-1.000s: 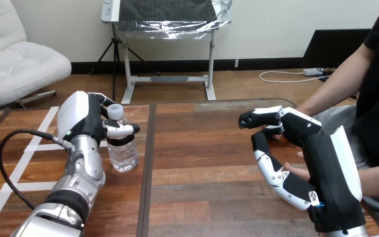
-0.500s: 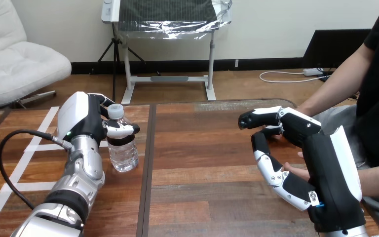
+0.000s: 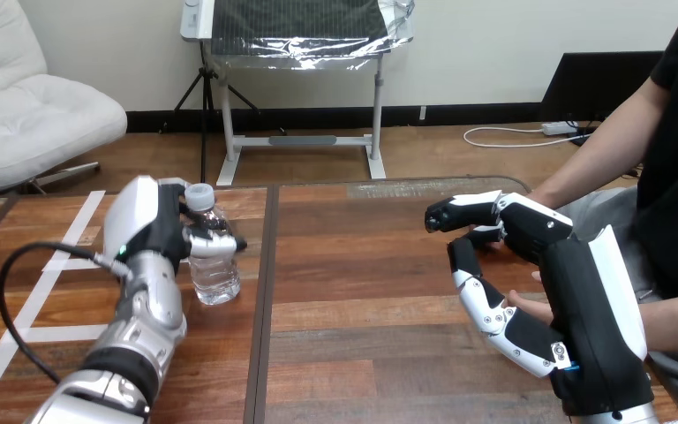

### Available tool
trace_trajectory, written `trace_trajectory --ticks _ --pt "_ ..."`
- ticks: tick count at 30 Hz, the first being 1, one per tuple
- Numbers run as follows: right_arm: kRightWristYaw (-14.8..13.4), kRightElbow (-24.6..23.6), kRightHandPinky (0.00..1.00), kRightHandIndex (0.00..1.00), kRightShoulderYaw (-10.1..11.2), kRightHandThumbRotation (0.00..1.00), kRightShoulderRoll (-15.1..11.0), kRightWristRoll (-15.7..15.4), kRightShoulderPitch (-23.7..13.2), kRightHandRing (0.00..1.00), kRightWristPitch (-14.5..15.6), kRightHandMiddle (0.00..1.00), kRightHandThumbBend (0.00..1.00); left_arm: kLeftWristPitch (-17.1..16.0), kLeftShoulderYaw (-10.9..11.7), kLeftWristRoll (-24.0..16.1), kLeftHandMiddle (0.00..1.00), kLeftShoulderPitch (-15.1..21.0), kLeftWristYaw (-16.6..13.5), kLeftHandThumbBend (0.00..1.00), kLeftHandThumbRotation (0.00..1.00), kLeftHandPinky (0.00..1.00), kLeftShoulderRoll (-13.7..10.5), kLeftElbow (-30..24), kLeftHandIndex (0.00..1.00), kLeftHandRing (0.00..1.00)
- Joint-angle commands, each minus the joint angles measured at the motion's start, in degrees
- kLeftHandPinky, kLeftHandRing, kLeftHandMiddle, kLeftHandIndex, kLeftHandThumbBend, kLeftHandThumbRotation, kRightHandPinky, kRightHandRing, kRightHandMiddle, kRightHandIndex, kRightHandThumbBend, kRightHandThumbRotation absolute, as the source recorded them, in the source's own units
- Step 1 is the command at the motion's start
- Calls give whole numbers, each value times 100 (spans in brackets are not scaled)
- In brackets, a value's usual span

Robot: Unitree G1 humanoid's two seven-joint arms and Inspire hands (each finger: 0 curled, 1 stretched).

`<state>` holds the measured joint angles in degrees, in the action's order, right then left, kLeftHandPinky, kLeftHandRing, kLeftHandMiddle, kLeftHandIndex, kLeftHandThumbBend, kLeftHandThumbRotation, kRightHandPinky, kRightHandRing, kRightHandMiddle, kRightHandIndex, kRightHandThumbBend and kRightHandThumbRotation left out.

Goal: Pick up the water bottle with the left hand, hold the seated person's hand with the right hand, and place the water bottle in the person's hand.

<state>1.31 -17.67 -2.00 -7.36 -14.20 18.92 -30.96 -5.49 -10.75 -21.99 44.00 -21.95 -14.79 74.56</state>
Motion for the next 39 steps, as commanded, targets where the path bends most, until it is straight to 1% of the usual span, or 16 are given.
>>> trace_trajectory --ticks 1,4,7,14,19,23,29,39 --pt "-3 -111 53 58 55 0 -87 30 -271 64 -122 67 20 113 -34 -27 68 45 74 81 6 56 3 -41 69 63" --pt "7 -130 53 58 51 0 -81 48 -259 64 -92 67 20 77 -47 -52 71 7 32 83 10 57 2 -30 71 65" --pt "10 -126 53 58 46 0 -79 59 -253 64 -99 67 20 156 -73 -84 72 11 7 85 13 57 19 -39 73 66" --pt "25 -149 52 58 40 0 -78 70 -229 64 -75 67 20 157 -58 -77 74 -15 3 88 18 57 32 -11 76 68" --pt "31 -161 52 59 47 0 -87 40 -221 64 -75 68 20 124 -50 -76 75 -31 -33 89 19 58 42 -1 76 69" --pt "48 -165 52 59 45 0 -88 63 -215 65 -70 68 20 132 -71 -93 75 -13 -13 89 21 58 42 -23 76 70" --pt "34 -139 52 59 65 0 -90 45 -232 65 -86 68 20 89 -33 -51 75 -5 48 89 20 59 41 -12 75 70" --pt "27 -114 53 59 63 0 -83 69 -248 65 -93 68 21 85 -27 -52 71 14 -26 87 18 57 61 -44 72 66"
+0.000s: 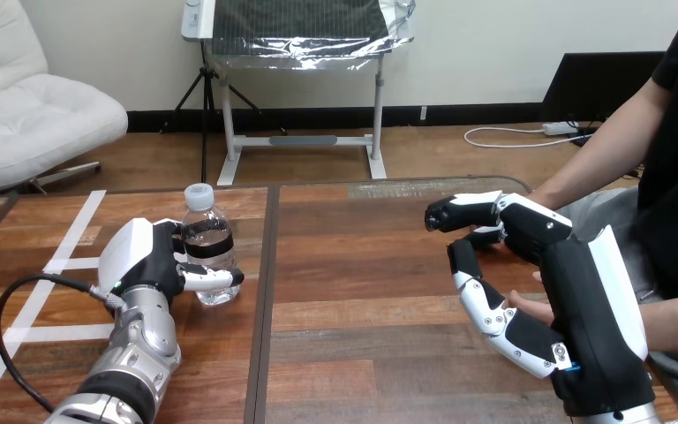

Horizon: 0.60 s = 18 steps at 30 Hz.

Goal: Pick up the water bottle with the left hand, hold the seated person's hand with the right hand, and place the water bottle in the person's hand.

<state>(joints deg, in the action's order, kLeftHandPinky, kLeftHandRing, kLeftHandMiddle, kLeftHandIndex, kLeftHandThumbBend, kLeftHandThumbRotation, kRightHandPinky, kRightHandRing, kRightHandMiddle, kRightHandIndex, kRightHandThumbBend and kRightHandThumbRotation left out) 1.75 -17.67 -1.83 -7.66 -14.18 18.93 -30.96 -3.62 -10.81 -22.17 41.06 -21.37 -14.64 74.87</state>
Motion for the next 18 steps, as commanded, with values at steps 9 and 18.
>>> trace_trajectory --ticks 9,18 --pt "-39 -51 53 58 55 0 -58 52 -285 65 -153 67 21 -211 52 30 67 291 -154 83 9 55 57 -86 67 62" --pt "-41 -52 53 58 53 0 -37 58 -284 65 -95 67 21 -404 106 90 62 264 -285 79 1 51 56 -103 62 58"
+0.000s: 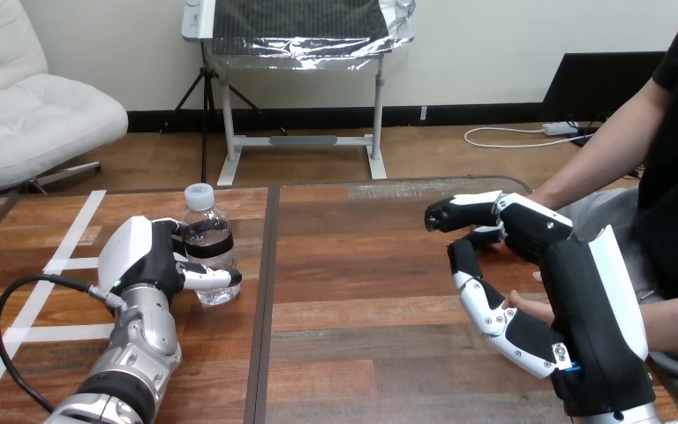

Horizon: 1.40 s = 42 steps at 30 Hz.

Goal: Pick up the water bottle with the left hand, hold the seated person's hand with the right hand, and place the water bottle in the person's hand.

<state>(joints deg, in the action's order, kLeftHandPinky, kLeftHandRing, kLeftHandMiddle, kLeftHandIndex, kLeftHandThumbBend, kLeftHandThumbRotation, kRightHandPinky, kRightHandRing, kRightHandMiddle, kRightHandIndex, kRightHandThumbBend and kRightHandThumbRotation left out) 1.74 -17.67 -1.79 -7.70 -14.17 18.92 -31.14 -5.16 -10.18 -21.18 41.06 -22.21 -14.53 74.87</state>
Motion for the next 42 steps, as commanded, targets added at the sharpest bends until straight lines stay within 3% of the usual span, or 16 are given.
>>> trace_trajectory --ticks 1,9,15,19,23,28,33,42 --pt "-46 -48 53 58 53 0 -34 48 -286 65 -80 67 21 -273 50 5 61 263 -209 79 1 51 45 -102 62 57" --pt "-70 -10 53 58 64 0 -33 19 -305 64 -113 67 21 -327 104 104 61 278 -219 79 0 50 51 -77 61 57" --pt "-73 18 53 58 66 0 -35 41 -314 64 -154 67 22 -297 325 363 61 312 -180 79 0 51 113 -97 61 57" --pt "-74 4 52 58 63 0 -21 57 -302 64 -130 66 22 -291 542 615 61 335 -90 79 0 52 161 -100 62 58" --pt "-71 -22 52 58 64 0 -19 53 -278 64 -111 66 22 -349 1068 1188 61 363 -18 79 0 53 293 -100 62 58" --pt "-78 -47 52 58 77 0 -30 4 -266 64 -107 67 22 -480 1354 1544 59 387 -80 79 0 51 425 -141 60 58" --pt "-75 -78 52 58 76 0 -22 -8 -247 64 -74 67 22 -404 1489 1712 59 456 -138 80 0 50 524 -147 59 57" --pt "-63 -69 52 58 71 0 -24 30 -228 63 -96 67 22 -470 1522 1685 58 490 -203 82 0 50 617 -151 58 57"
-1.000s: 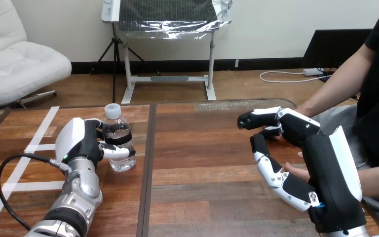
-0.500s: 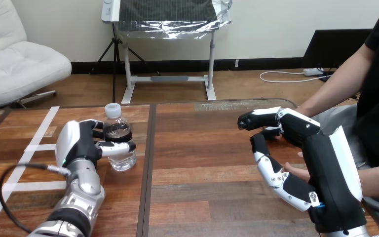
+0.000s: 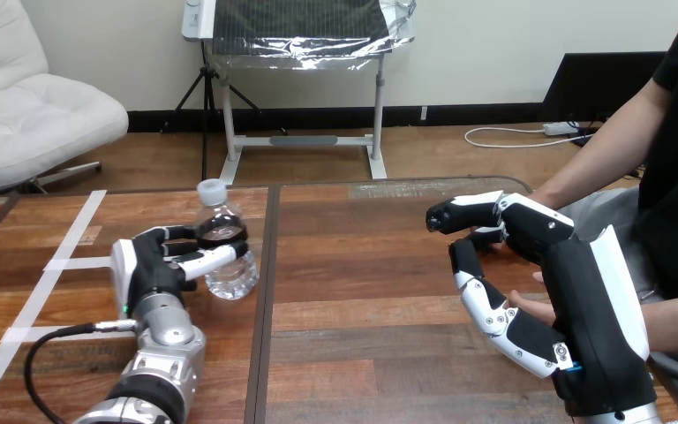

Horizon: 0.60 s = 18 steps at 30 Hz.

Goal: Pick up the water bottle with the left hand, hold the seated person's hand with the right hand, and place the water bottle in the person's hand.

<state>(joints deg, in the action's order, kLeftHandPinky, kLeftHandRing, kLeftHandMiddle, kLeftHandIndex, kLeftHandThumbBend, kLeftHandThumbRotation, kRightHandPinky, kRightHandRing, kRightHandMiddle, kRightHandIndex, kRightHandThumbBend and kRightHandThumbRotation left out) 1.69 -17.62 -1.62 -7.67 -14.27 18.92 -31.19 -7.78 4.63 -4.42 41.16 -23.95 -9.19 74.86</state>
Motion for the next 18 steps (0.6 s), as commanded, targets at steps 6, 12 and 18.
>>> trace_trajectory --ticks 6,12,18 --pt "-74 -47 52 58 51 0 -18 46 -232 63 -144 66 23 -266 -80 -193 53 432 62 79 0 47 73 -153 54 52" --pt "-76 -72 51 58 47 0 -11 28 -215 62 -133 66 22 -259 -228 -397 47 393 67 74 0 38 47 -148 50 43" --pt "-85 -124 51 58 51 0 13 9 -176 62 -75 66 23 -288 -261 -467 45 344 150 72 0 34 32 -138 49 39"
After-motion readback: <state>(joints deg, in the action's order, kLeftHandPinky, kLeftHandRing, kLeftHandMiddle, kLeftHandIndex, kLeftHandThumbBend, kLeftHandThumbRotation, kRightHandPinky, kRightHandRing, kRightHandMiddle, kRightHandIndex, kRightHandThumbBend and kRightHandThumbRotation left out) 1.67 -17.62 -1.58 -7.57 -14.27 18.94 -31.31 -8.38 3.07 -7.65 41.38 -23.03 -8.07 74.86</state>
